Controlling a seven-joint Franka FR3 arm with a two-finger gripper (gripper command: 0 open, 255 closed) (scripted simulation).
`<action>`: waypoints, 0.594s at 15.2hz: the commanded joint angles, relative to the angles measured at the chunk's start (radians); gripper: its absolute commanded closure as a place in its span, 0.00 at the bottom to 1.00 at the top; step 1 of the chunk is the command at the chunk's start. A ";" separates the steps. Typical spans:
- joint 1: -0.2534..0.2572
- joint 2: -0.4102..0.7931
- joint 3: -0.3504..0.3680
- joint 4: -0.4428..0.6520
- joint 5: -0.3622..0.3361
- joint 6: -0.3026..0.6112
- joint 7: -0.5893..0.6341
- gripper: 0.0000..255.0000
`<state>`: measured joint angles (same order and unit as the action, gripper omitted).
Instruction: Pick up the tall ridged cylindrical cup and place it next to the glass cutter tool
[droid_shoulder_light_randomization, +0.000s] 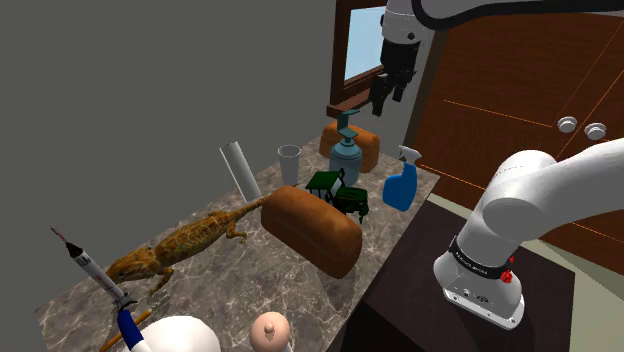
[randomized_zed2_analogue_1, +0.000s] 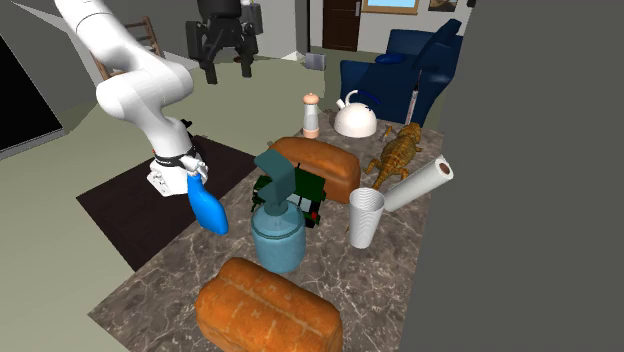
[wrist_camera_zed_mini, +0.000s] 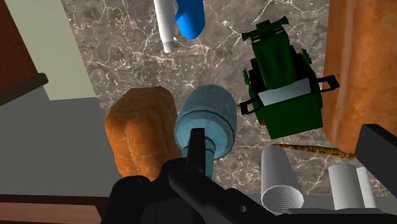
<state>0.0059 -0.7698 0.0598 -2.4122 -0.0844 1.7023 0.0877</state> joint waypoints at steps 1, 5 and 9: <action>0.000 0.000 0.000 0.000 0.000 0.000 0.000 0.00; 0.003 0.132 0.019 0.009 0.005 0.120 0.025 0.00; 0.004 0.275 0.038 0.041 0.004 0.228 0.050 0.00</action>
<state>0.0081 -0.5269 0.0904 -2.3701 -0.0816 1.8975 0.1279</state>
